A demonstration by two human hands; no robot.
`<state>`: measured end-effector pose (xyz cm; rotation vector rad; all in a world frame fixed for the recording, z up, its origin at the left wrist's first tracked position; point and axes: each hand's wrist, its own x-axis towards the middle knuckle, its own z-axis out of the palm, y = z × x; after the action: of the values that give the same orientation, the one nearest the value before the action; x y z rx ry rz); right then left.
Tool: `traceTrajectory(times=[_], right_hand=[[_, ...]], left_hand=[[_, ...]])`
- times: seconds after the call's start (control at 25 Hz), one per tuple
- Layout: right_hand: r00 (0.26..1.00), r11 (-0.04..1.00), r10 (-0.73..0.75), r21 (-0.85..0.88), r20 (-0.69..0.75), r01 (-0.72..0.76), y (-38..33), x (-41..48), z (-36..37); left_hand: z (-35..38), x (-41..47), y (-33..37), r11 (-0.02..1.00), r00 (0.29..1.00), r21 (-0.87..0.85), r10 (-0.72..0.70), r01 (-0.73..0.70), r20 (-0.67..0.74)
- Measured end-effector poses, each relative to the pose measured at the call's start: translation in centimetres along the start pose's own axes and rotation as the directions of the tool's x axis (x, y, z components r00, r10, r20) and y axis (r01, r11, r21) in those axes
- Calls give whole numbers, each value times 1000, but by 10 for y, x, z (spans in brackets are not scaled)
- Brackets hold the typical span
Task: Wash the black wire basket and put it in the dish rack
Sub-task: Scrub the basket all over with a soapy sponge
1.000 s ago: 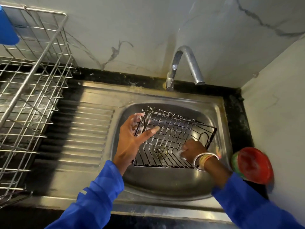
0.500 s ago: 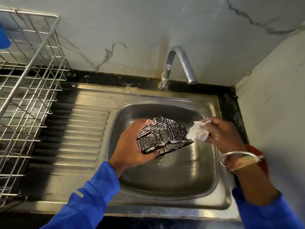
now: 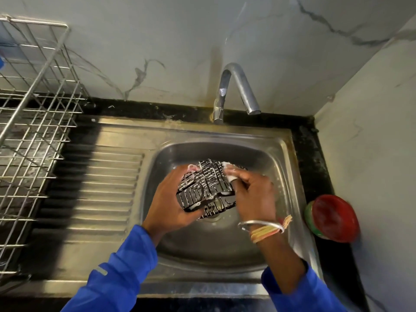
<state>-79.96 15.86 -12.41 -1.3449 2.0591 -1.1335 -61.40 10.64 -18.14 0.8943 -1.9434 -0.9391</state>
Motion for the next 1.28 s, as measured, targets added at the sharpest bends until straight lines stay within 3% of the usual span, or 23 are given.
traceTrajectory(times=[0.08,0.2,0.32,0.36,0.52,0.64,0.72,0.76,0.84,0.92,1.0,1.04,1.08,1.16,1.2,1.28], right_hand=[[981,981,-193,-10,-1,193,-5,-14,4],[940,891,-339,-306,45,335,28,-3,-5],[990,913,75,-406,119,-21,37,16,-19],[982,928,122,-367,142,-62,29,16,-15],[956,938,-269,-192,116,288,-11,-19,9],[916,845,-337,-359,219,397,20,-11,4],[964,846,-125,-483,235,227,38,6,-1],[977,883,-26,-452,214,123,36,9,-1],[990,939,-7,-339,144,56,18,8,9],[974,937,-202,-270,98,222,-4,-5,16],[890,841,-447,-299,87,451,1,-22,20],[867,804,-485,-332,114,494,10,-23,19],[895,824,-414,-350,164,446,20,-18,17],[975,900,-137,-388,176,197,30,-6,17],[987,919,-96,-369,133,139,26,-2,19],[977,925,-185,-316,109,210,2,-4,28]], left_hand=[[-3,-1,-2,1000,1000,-28,-12,11,-27],[-9,-2,0,999,999,-35,-1,-1,-50],[-9,-1,2,999,999,-21,26,-26,-25],[-8,-1,0,1000,1000,-13,20,-20,-8],[-1,-3,-11,1000,1000,-2,-11,11,-21],[-3,-7,-14,1000,998,-8,-18,18,-53],[-3,-6,-15,999,999,15,-38,38,-27],[-1,-4,-15,999,999,18,-48,48,-3],[4,0,-15,998,997,28,-63,62,40],[5,3,-16,997,996,39,-74,72,45],[4,4,-18,994,996,73,-79,76,38],[3,4,-18,991,996,109,-78,73,48],[3,5,-18,986,995,151,-76,65,65],[4,8,-17,975,990,213,-87,62,113],[5,10,-16,972,986,228,-94,61,138],[10,16,-13,976,979,213,-93,52,183]])
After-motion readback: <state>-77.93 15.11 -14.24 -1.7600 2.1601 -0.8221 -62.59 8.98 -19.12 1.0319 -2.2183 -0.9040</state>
